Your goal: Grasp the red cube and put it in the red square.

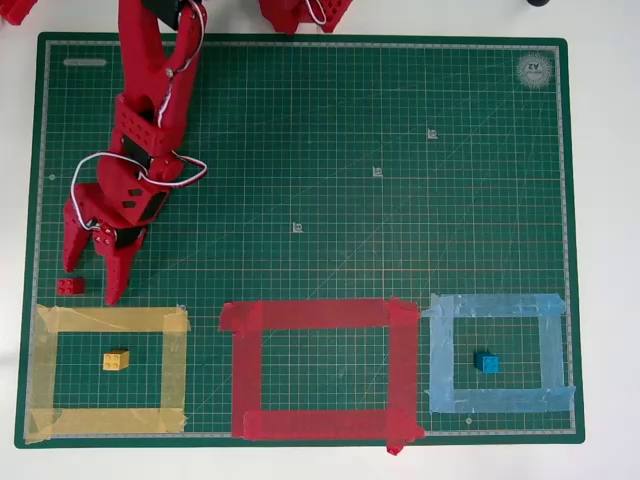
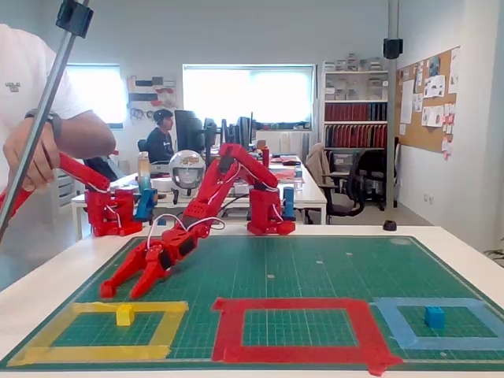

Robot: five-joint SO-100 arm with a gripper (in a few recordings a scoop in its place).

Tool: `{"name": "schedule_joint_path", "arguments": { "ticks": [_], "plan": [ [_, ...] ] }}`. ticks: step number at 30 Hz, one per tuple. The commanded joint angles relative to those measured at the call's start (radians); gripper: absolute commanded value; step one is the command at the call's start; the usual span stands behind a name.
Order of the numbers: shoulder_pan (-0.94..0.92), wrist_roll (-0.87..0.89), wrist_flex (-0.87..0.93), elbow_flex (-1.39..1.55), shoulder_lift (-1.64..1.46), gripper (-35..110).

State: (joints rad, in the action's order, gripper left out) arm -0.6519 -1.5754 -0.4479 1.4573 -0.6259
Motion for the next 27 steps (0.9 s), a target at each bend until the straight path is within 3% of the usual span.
{"name": "schedule_joint_path", "arguments": {
  "ticks": [1, 27],
  "plan": [
    [-0.026, -0.014, -0.037, -0.049, -0.029, 34],
    [-0.055, -0.014, -0.037, -0.255, 0.103, 29]
  ]
}}
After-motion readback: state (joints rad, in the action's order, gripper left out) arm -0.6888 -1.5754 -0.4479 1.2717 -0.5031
